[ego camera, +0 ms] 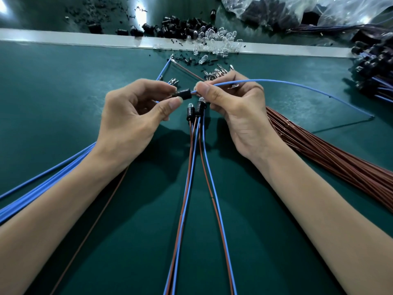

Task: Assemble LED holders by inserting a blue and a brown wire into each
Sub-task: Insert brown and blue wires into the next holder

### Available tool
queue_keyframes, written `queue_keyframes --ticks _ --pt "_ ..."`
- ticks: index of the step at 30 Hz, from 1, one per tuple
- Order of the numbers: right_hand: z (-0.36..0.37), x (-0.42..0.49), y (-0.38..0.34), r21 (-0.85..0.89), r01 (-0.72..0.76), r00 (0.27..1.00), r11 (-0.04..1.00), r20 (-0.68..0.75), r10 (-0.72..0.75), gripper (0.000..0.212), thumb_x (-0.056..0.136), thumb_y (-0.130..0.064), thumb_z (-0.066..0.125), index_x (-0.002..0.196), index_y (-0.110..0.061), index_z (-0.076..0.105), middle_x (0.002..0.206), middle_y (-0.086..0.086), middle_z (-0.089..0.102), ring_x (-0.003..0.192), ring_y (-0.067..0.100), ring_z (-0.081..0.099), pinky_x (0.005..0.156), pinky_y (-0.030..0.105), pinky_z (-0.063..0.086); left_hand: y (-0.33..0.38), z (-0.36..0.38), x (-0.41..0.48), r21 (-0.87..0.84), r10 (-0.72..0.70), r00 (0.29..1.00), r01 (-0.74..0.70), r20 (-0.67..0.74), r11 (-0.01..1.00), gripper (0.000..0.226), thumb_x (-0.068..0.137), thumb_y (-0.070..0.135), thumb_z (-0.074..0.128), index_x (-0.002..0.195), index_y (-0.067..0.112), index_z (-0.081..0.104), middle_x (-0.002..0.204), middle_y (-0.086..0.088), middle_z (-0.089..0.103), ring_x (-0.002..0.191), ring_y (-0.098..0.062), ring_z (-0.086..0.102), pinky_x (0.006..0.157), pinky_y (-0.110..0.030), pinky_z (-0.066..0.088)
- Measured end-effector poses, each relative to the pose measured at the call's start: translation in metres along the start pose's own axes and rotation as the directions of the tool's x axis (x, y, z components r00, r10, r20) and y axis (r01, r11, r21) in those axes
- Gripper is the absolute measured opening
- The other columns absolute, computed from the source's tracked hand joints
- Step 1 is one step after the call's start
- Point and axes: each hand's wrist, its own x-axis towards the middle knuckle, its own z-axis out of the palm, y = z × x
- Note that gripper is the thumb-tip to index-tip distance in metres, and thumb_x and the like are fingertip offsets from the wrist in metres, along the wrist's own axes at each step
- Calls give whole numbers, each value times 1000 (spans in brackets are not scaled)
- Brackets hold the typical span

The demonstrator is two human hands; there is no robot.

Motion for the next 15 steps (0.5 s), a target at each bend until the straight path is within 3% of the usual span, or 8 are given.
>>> queue_keyframes --ticks 8,15 --pt "-1 0 -1 1 -1 999 1000 -35 1 21 77 -4 75 70 -17 61 67 1 68 63 11 66 61 18 50 1 0 -1 -26 13 999 -14 -38 1000 20 72 20 77 87 22 65 76 23 70 66 4 60 68 -12 48" --pt "-1 -1 0 3 45 999 999 -6 -45 20 73 -1 76 67 -17 65 75 2 71 70 14 66 69 24 50 4 2 0 -91 -108 991 116 81 989 20 74 29 68 90 17 64 77 8 74 64 -8 68 67 -18 54"
